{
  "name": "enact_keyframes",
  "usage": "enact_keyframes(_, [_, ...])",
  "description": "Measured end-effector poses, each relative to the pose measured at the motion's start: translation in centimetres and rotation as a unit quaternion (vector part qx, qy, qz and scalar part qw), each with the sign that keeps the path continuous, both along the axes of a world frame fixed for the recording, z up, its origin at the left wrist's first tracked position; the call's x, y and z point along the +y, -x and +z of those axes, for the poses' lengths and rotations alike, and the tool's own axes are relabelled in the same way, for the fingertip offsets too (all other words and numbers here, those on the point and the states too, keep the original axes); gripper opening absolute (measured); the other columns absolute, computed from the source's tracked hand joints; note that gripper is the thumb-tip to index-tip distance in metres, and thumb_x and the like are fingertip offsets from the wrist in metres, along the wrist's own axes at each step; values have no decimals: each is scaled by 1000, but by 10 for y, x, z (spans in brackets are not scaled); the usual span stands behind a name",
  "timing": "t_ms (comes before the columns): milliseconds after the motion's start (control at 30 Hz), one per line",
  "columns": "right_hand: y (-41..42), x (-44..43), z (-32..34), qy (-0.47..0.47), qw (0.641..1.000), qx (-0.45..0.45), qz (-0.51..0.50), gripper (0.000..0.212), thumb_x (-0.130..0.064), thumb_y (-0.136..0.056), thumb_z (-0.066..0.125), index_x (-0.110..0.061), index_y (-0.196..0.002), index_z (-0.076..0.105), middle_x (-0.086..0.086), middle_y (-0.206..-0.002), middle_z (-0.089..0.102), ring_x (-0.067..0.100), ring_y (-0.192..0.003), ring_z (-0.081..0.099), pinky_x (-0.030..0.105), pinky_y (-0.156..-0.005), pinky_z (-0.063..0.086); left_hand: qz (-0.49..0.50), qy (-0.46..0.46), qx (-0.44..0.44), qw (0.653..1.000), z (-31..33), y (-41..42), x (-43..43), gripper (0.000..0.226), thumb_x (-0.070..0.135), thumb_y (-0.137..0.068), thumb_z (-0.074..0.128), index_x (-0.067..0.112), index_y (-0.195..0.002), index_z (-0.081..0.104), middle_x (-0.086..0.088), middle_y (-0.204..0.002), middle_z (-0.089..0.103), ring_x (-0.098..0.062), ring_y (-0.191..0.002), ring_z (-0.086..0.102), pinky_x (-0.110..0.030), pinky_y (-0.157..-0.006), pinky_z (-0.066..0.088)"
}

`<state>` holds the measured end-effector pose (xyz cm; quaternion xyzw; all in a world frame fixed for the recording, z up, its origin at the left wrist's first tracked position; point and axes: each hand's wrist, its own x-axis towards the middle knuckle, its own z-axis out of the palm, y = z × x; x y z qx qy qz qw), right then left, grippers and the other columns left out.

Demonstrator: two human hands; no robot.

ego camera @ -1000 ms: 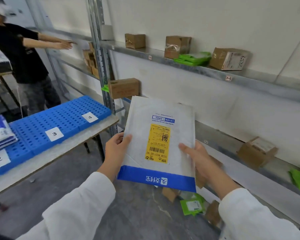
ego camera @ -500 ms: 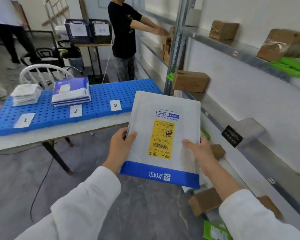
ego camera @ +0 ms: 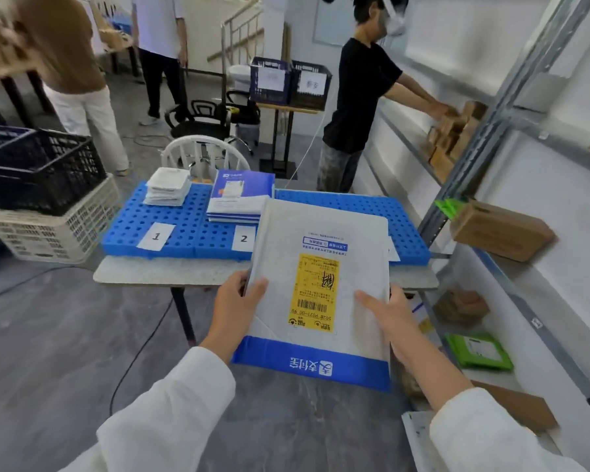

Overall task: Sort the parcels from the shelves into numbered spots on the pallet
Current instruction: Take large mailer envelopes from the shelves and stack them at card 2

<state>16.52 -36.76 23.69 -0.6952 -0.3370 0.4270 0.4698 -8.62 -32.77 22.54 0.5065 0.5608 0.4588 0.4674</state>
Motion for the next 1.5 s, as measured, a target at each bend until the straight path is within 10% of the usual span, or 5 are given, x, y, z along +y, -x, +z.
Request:
enact_keyframes(200, [58,90,3,-9,1000,-1,17,48,-25,-84,72,-17,-121,42,-3,-109,61,12,-92,61,29,-64,49,12,-7,8,1000,-4,60,82,23,30,-91,62,25,-112,55,10,-97,65,-8,-88,64,-22,-69,52])
enact_keyframes(767, [133,252,-36,30,996,-5,78,54,-33,-81,74,-20,-124,44,-1,-116,62,20,-100,64,46,-88,54,71,46,42,996,-29,144,215,17,22,-94,59,19,-110,61,8,-98,66,-1,-87,61,-11,-62,46])
enact_keyframes(1100, [129,382,-40,35,993,19,110,48,-33,-84,71,-20,-121,43,-2,-113,58,14,-94,60,31,-71,48,85,59,89,991,-13,141,330,12,24,-94,58,17,-98,66,-7,-96,69,-24,-93,65,-39,-83,53])
enact_keyframes(1500, [100,544,-52,48,992,36,110,45,-30,-86,70,-19,-120,42,-3,-110,58,11,-92,60,28,-68,48,81,76,61,992,-25,117,497,16,19,-94,58,17,-108,66,5,-100,69,-11,-93,65,-26,-81,53])
